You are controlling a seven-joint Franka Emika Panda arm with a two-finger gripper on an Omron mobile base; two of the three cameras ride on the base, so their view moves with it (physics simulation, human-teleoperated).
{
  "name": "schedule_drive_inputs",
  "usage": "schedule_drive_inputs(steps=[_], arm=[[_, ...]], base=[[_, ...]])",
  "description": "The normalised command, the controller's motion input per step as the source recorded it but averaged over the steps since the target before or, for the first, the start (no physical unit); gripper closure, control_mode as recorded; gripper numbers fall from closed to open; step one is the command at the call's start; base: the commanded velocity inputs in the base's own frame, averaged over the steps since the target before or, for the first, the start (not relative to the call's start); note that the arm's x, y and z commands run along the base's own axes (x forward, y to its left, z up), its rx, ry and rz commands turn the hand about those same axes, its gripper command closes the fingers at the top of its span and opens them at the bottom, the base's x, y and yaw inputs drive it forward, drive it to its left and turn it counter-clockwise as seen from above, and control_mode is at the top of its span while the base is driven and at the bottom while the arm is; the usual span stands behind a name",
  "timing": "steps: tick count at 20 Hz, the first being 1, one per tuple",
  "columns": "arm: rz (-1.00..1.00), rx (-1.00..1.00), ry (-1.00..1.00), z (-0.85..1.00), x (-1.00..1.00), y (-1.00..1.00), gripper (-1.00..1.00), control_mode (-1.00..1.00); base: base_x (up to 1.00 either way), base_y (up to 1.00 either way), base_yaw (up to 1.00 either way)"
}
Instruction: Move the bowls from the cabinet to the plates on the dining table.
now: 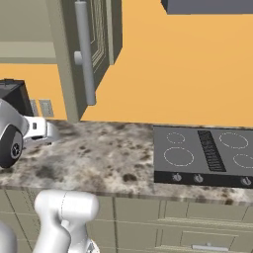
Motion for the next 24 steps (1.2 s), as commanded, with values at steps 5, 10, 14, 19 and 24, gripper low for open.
schedule_drive_inputs(steps=[5,10,14,19,24], arm=[[0.1,-0.11,-0.05,0.96,-0.05,0.22,-1.0,-1.0],[0.1,-0.02,-0.03,0.99,0.0,0.0,-1.0,-1.0],[0.13,-0.02,-0.01,0.77,0.0,0.0,-1.0,-1.0],[0.15,-0.08,-0.02,0.56,0.02,0.0,-1.0,-1.0],[0.16,-0.18,-0.08,0.43,0.04,0.0,-1.0,-1.0]], base=[[0.0,0.0,0.0],[0.0,0.0,0.0],[0.0,0.0,0.0],[0.0,0.0,0.0],[0.0,0.0,0.0]])
